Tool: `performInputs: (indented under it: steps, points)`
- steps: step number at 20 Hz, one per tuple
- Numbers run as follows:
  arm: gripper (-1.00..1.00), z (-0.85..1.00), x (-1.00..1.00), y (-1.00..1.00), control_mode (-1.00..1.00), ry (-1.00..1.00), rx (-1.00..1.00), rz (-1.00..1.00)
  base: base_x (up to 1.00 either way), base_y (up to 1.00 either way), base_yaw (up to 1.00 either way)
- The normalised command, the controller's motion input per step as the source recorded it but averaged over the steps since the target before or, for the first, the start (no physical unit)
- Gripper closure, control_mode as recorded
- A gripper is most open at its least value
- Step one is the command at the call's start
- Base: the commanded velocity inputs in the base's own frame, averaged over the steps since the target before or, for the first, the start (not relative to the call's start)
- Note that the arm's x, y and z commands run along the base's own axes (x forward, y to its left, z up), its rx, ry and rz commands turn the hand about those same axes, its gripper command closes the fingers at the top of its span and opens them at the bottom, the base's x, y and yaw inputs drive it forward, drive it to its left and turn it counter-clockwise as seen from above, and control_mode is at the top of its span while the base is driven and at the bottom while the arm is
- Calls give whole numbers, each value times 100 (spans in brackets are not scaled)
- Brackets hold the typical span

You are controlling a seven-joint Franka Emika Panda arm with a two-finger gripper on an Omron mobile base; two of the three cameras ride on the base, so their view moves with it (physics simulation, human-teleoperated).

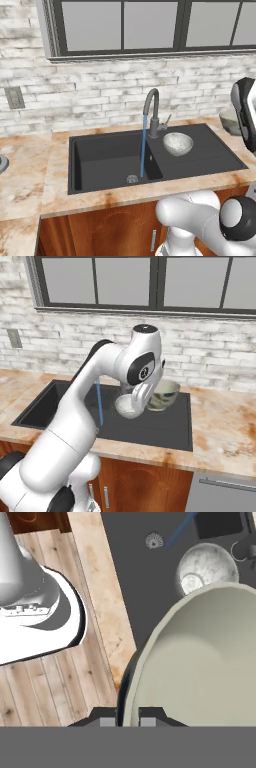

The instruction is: Rinse each bowl for a few seconds and place them down in the sink or on the counter.

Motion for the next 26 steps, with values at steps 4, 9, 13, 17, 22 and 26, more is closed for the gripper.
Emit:
performInputs:
  steps: [4,9,13,17,22,26]
  points:
    - [100,6,-15,52,-100,-9,-2,4,0,0,0]
    - [100,6,-10,56,-100,-7,-2,4,0,0,0]
    - [100,3,-6,57,-100,-6,-2,2,0,0,0]
    - [100,1,-10,52,-100,-4,0,3,0,0,0]
    - [100,0,-15,46,-100,0,0,6,0,0,0]
    - [100,0,0,41,-100,0,0,6,0,0,0]
